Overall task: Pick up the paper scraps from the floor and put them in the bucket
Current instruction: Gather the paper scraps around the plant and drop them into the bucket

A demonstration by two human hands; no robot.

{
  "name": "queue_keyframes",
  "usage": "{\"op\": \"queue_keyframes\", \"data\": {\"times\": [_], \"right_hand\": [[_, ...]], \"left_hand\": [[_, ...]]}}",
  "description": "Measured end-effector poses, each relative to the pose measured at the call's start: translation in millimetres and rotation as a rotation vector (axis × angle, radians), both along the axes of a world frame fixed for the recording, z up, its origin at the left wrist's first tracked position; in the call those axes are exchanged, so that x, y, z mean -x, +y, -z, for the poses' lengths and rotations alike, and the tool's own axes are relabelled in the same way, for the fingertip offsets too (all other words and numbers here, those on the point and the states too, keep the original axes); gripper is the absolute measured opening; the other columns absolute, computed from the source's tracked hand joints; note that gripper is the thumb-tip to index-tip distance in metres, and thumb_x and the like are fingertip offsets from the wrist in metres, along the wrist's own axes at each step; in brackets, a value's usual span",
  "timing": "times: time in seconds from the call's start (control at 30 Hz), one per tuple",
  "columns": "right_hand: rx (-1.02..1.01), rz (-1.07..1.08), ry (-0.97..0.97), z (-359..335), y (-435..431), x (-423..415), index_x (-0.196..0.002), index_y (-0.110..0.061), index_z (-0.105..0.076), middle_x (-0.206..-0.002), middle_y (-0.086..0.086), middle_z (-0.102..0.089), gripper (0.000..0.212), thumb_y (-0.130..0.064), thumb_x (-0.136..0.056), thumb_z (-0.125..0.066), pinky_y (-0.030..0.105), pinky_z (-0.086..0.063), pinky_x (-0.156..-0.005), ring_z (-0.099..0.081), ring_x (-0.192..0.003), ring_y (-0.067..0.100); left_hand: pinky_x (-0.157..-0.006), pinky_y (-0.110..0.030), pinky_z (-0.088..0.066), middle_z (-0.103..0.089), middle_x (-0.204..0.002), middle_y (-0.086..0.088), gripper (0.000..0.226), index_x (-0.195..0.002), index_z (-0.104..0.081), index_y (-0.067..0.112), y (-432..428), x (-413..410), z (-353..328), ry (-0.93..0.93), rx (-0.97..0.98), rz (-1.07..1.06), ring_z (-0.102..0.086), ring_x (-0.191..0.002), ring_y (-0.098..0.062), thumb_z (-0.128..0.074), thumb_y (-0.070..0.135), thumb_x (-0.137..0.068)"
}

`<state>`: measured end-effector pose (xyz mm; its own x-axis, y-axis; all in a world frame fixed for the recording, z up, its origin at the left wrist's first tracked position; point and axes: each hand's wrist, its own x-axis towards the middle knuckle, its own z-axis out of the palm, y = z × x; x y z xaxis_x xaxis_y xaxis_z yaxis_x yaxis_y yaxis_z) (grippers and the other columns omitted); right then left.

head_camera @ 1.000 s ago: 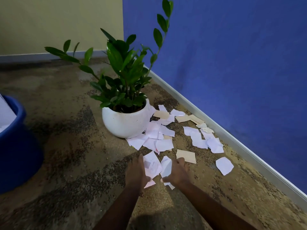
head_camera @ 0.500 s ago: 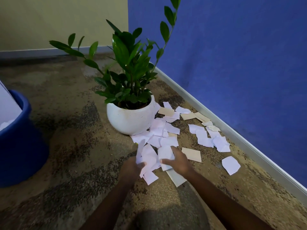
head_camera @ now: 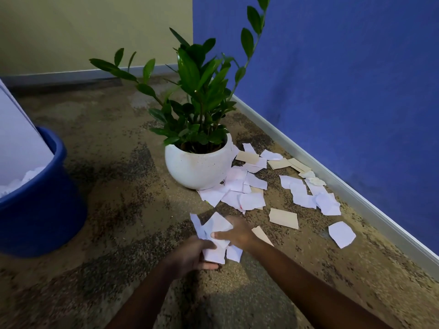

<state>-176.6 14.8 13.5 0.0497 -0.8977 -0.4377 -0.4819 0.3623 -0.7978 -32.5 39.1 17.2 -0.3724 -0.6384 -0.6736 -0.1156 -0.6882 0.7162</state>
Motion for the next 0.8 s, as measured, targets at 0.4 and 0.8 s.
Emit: {"op": "queue_keyframes", "data": {"times": [0.4, 0.8], "right_hand": [[0.107, -0.050, 0.524, 2, 34, 24, -0.137, -0.024, -0.036, -0.149, 0.009, -0.024, 0.072, -0.041, -0.076, -0.071, 0.048, -0.030, -0.110, -0.019, -0.140, 0.030], [-0.057, -0.079, 0.637, 0, 41, -10, -0.136, -0.035, -0.033, -0.154, 0.010, -0.010, 0.065, -0.043, -0.079, -0.063, 0.054, -0.030, -0.108, -0.011, -0.140, 0.040]], "left_hand": [[-0.094, -0.033, -0.044, -0.055, -0.134, -0.025, 0.053, -0.132, -0.048, -0.008, 2, 5, 11, -0.471, 0.222, -0.261, -0.056, -0.121, -0.034, -0.067, 0.009, -0.085], [-0.104, -0.040, -0.044, -0.055, -0.134, -0.026, 0.056, -0.134, -0.046, -0.008, 10, -35, 4, -0.519, 0.267, -0.304, -0.056, -0.122, -0.033, -0.066, 0.007, -0.084]]}}
